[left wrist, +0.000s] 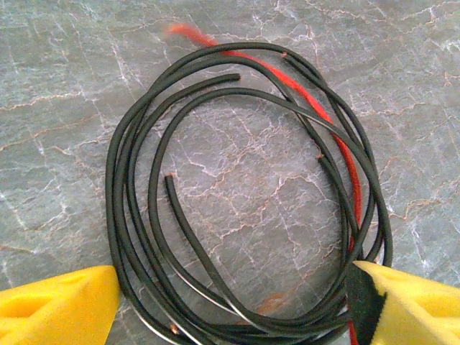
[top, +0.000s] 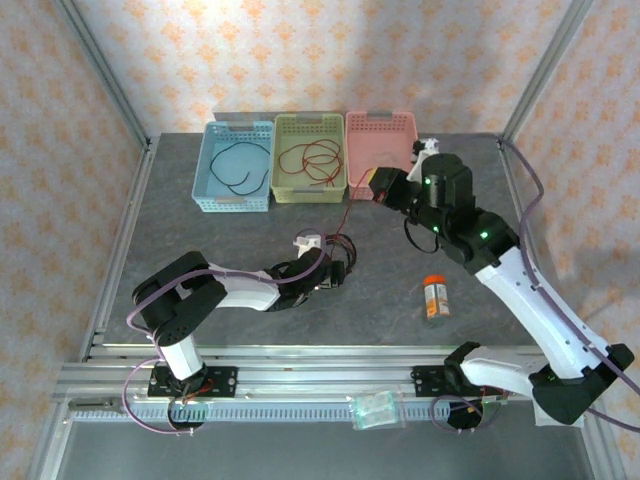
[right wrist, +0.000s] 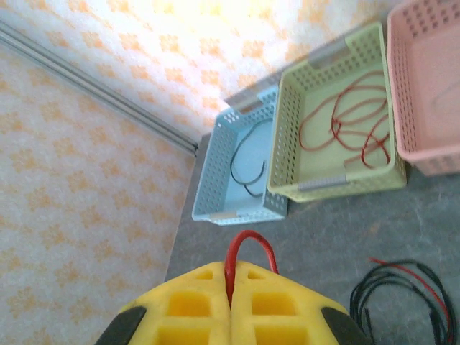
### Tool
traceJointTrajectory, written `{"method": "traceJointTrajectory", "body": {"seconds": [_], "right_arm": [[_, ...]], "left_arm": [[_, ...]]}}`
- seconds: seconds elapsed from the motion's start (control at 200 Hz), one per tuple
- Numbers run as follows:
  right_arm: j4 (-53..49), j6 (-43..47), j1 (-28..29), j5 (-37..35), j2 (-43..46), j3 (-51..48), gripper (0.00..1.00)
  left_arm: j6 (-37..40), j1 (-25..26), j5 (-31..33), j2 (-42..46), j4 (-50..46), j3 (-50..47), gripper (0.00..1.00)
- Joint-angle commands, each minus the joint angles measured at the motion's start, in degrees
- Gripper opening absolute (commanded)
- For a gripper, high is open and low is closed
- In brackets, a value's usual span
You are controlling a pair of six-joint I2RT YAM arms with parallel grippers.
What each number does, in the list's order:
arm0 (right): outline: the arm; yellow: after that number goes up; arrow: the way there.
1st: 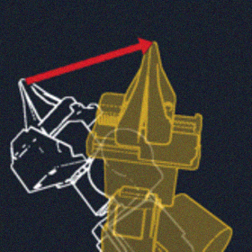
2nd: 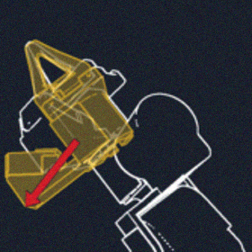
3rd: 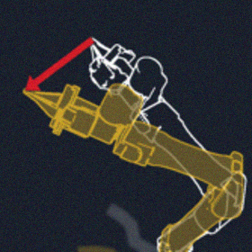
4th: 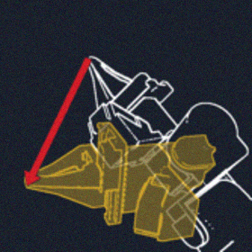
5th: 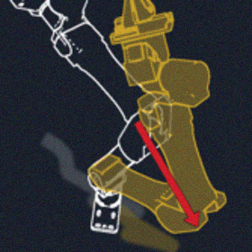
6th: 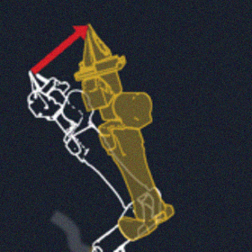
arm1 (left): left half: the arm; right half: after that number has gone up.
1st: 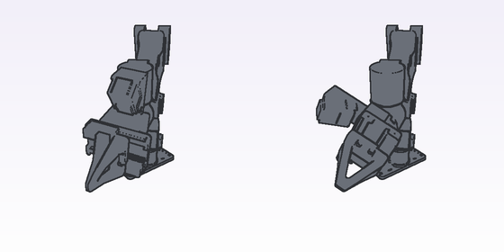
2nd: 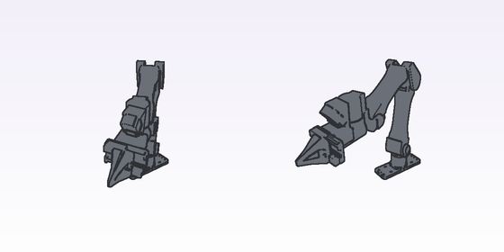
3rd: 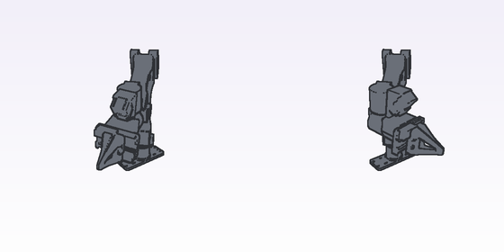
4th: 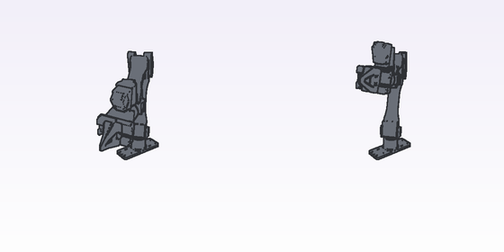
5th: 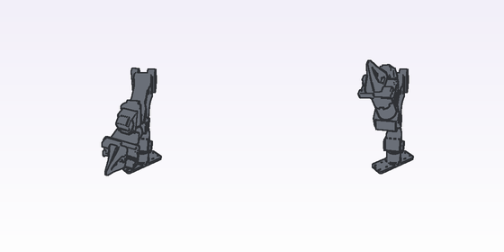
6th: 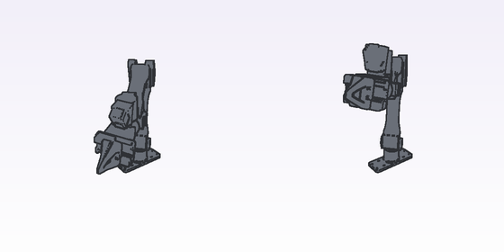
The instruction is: Untangle the cables
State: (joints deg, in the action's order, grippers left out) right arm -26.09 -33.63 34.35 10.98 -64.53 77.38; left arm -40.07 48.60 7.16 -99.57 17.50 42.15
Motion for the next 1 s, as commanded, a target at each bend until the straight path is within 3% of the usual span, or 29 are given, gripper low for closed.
{"method": "traceJointTrajectory", "body": {"seconds": [0.0, 0.996], "right_arm": [[-1.4, 4.3, 0.2, -4.0, -1.2, 5.5, 0.0], [-6.9, 17.5, -1.8, -11.4, -14.9, 41.6, 0.0]], "left_arm": [[-0.5, -0.8, 1.0, -1.2, -0.5, -1.7, 0.83], [-0.5, -0.7, 0.3, -1.4, -0.7, -3.8, 0.83]]}}
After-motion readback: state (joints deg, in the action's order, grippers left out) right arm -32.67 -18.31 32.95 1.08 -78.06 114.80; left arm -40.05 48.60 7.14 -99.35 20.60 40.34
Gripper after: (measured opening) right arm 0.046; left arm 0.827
